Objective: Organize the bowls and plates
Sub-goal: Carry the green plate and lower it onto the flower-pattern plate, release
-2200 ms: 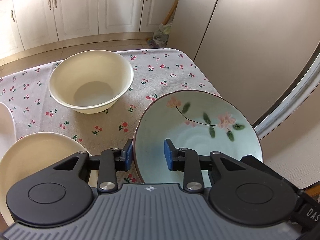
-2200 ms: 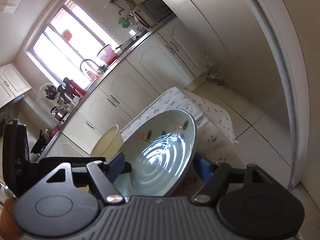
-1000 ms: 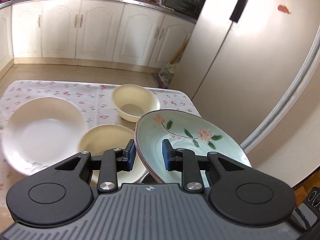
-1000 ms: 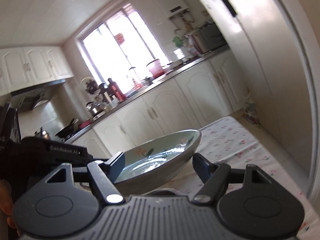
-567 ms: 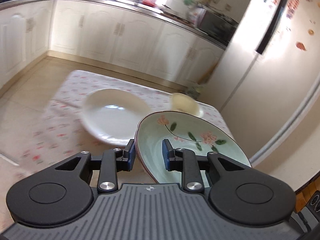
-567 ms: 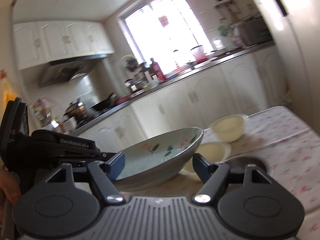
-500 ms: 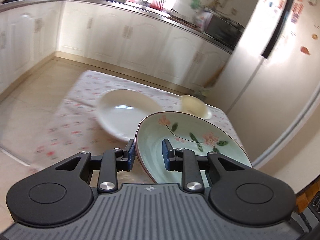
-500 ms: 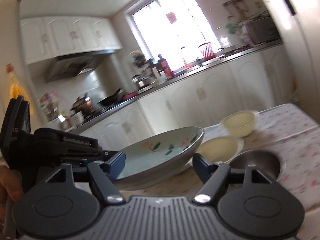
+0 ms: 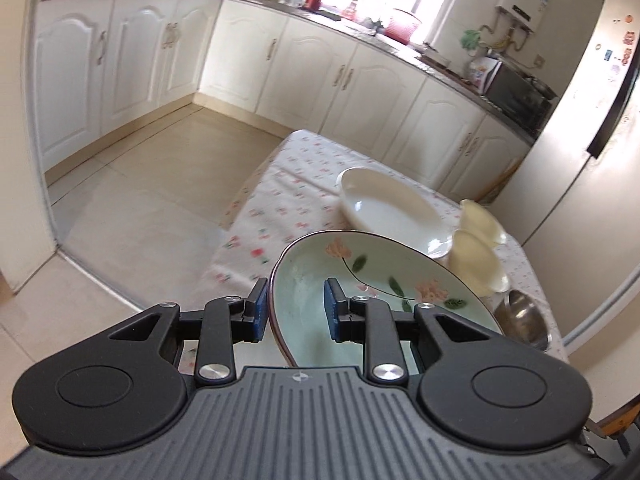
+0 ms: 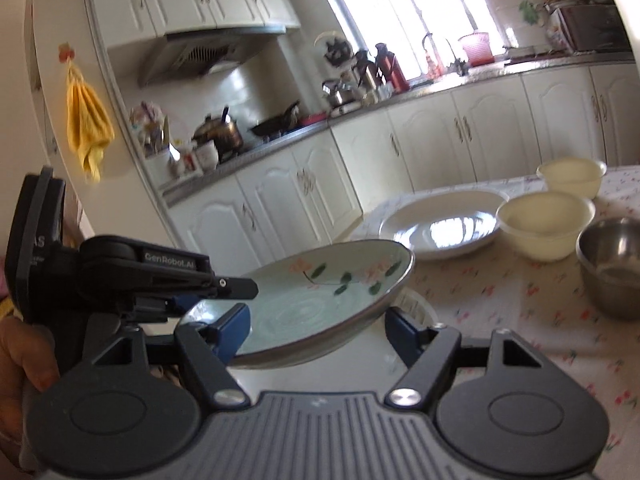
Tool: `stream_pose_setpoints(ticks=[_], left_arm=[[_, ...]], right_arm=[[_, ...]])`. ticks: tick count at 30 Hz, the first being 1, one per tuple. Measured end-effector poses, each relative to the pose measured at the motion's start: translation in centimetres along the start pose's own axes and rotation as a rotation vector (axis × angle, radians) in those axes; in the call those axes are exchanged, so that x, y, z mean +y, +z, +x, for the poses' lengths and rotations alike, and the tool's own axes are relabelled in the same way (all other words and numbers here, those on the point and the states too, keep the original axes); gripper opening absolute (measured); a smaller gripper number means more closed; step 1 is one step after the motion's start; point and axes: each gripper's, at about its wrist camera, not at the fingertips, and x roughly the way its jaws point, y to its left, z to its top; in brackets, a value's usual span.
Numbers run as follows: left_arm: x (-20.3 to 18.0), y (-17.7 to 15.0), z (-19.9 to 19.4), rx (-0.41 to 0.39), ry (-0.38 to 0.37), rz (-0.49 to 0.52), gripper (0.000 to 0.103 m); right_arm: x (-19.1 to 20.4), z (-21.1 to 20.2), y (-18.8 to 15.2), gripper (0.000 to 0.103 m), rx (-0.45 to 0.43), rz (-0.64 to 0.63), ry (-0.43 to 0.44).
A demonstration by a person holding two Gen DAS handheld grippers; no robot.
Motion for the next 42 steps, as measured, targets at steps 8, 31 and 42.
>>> stream_pose_setpoints(ticks=[8,31,42], left_arm=[[0.4,-1.0,0.5,0.023,0.016,0.011,0.027],[0.4,-3.2,1.2,0.027,0.022,0.048,0.031],[0.1,-3.0,-0.7,-0.053,0.066,0.057,0.059]], right_arm=[[0.4,0.5,-0.5,0.075,0.054,-0.006,-0.045],[2.0,1.2,-1.5,0.086,0.134,-0.116,-0.146],[3.1,-0.2,-1.6,0.101,0.075,-0.227,-0.184]])
